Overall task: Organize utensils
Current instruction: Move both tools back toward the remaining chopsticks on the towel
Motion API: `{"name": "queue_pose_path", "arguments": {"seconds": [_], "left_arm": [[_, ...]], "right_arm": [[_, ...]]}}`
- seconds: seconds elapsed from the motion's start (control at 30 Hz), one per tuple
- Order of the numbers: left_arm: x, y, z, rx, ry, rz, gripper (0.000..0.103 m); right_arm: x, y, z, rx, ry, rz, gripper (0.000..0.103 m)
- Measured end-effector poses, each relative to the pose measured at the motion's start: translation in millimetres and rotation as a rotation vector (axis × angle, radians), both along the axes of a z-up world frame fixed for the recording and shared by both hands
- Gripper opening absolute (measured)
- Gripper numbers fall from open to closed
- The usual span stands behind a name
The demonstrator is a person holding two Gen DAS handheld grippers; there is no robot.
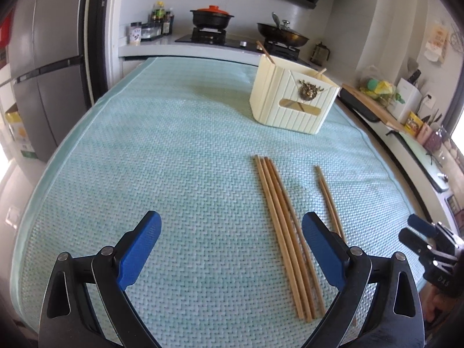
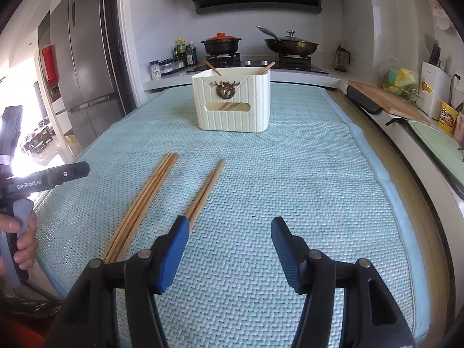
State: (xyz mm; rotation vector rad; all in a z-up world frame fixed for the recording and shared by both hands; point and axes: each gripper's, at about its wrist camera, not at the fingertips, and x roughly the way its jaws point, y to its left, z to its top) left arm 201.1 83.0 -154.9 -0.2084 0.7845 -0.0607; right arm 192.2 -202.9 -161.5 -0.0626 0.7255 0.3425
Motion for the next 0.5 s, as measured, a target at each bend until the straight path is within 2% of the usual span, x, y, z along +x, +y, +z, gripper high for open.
{"name": "queue_pose_path", "arguments": {"seconds": [0.1, 0.23, 0.5], "left_arm": [[7.9, -8.0, -11.1, -0.009, 0.020, -0.023, 0.098], [20.0, -20.5, -21.3, 0.038, 0.040, -0.053, 0.098], [34.7, -26.8, -38.2, 0.115, 0.095, -0.051, 0.098]], "right_arm": [[13.0, 14.2, -12.5, -0.004, 0.037, 0.018, 0.060], [29.5, 25.4, -24.6, 0.002, 0.078, 0.018, 0.059], [41.0, 33.7, -39.4, -0.024, 0.121, 0.008, 0.057]]}}
